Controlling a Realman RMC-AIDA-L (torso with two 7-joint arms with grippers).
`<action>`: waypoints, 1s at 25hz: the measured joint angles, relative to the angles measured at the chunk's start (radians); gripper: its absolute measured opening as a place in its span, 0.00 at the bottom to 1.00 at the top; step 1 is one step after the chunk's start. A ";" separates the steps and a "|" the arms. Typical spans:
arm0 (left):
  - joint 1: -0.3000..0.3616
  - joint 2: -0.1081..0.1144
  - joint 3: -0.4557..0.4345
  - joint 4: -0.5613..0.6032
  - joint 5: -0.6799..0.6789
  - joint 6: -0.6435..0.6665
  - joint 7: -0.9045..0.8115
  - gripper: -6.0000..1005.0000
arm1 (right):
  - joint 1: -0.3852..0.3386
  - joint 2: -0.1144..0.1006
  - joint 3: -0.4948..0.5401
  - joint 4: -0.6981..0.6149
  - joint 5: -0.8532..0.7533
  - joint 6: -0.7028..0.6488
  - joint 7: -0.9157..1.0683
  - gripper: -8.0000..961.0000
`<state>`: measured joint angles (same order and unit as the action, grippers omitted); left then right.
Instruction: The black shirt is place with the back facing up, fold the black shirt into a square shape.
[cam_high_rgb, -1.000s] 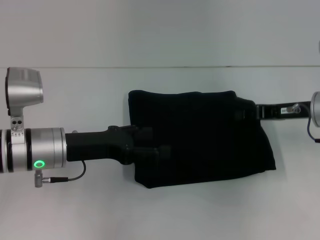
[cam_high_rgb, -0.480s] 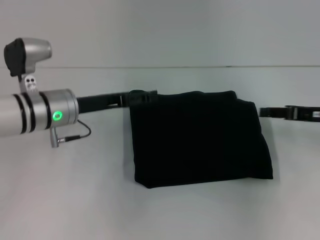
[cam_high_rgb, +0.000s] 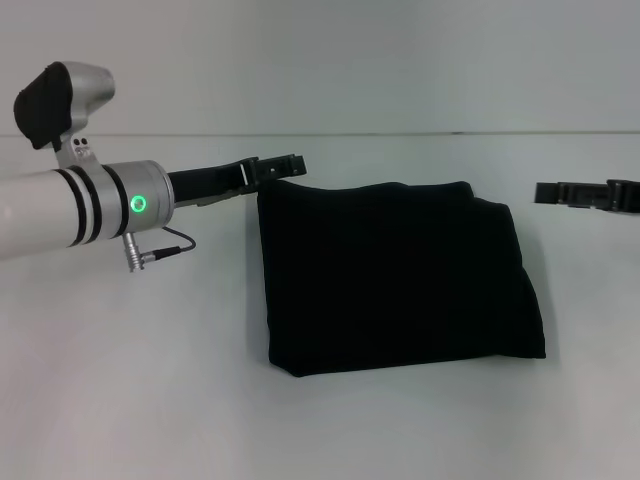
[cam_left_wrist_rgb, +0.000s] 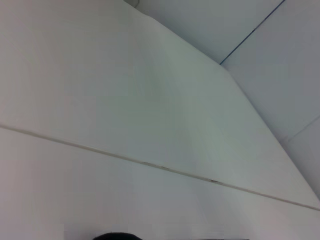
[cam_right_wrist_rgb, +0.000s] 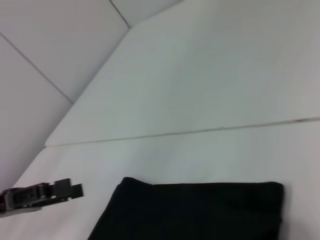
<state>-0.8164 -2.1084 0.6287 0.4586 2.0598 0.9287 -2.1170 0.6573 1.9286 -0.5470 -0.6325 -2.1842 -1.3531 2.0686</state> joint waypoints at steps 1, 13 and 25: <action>0.000 -0.002 0.000 0.000 0.000 -0.005 0.002 0.94 | 0.007 0.003 -0.003 0.003 0.000 0.002 -0.005 0.85; 0.025 -0.004 0.000 0.005 0.001 -0.008 0.011 0.94 | 0.126 0.071 -0.171 0.176 -0.007 0.321 -0.071 0.82; 0.030 -0.002 -0.004 0.010 0.001 -0.013 0.027 0.95 | 0.156 0.095 -0.336 0.210 -0.005 0.595 -0.076 0.31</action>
<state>-0.7862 -2.1106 0.6244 0.4683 2.0606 0.9157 -2.0900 0.8131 2.0236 -0.8826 -0.4221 -2.1889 -0.7580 1.9923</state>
